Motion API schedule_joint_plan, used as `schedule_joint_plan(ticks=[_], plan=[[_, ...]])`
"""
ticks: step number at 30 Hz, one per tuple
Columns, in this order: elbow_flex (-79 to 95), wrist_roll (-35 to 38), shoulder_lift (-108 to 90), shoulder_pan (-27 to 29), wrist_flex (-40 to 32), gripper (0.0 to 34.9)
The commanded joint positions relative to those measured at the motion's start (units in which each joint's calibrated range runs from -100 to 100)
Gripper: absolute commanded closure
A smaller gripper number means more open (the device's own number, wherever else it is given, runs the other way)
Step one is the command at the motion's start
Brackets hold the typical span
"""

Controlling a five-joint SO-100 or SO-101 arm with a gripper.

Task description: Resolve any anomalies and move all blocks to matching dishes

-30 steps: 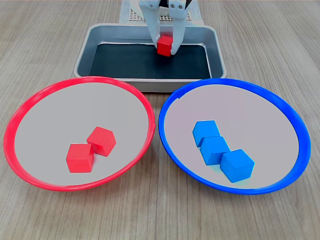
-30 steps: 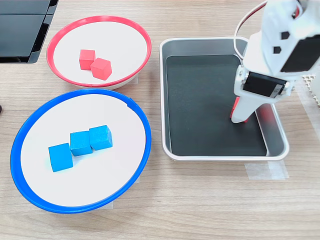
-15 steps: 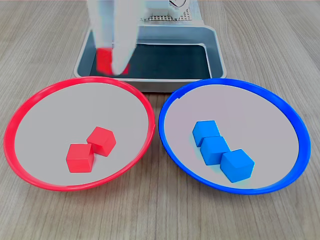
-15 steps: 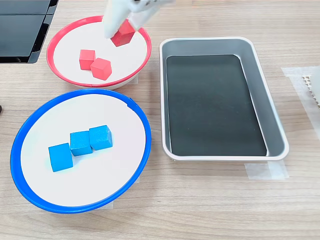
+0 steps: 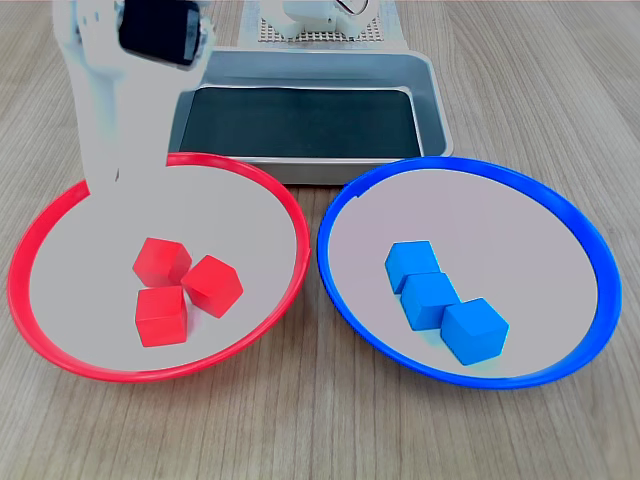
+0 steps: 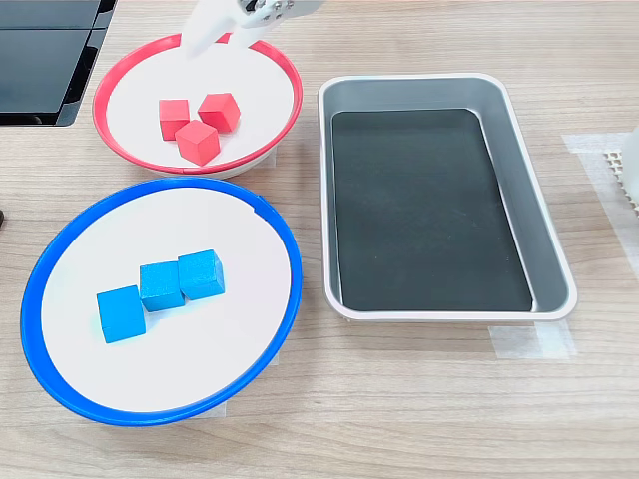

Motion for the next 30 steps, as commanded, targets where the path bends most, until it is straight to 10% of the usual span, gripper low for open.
schedule_joint_plan(ticks=[1, 2, 11, 30], plan=[[10.3, -1.9, -11.7, -0.8, -7.8, 30.2], [13.9, -3.3, -14.9, -1.8, -10.1, 34.7], [59.1, -30.8, -59.5, -11.6, -28.5, 34.9], [85.1, -33.8, -108.2, -15.6, 13.0, 34.9]])
